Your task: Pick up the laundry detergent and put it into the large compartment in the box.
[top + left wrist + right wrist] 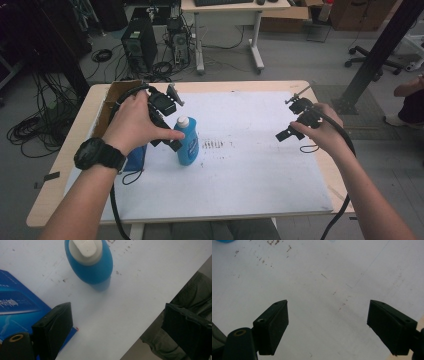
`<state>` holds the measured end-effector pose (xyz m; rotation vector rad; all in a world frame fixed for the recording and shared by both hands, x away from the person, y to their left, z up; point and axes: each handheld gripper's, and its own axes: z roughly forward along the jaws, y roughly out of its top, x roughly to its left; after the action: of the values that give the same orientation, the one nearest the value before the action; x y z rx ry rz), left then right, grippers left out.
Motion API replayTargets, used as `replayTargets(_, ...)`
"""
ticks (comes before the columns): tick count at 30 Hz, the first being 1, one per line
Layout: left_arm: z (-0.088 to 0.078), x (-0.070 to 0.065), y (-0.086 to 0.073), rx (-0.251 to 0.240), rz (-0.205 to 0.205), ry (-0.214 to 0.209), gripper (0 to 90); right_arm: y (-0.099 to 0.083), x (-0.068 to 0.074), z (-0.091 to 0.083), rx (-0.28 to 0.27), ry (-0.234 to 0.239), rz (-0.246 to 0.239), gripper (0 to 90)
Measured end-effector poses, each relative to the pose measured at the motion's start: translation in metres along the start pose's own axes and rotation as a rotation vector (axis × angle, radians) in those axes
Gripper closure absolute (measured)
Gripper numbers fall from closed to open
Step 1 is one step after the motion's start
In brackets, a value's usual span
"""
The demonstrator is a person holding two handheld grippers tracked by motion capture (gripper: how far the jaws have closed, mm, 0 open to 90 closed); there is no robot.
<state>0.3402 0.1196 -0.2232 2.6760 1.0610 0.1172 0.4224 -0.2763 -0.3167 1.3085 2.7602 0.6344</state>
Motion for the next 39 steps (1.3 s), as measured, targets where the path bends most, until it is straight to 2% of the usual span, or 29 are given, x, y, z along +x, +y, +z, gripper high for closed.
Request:
replayTargets(21,-0.001,-0.003,0.003,0.001,-0.010,0.007,9.9,-0.002,-0.001,-0.001,-0.001,0.003,-0.005,17.3)
replayTargets(30,-0.001,-0.006,0.014,0.007,-0.015,0.016,9.7,-0.004,-0.001,-0.001,0.002,0.003,-0.006,17.3)
replayTargets(39,0.003,-0.004,0.027,0.010,-0.047,0.032,9.7,-0.005,-0.002,-0.001,0.003,0.003,-0.009,17.3)
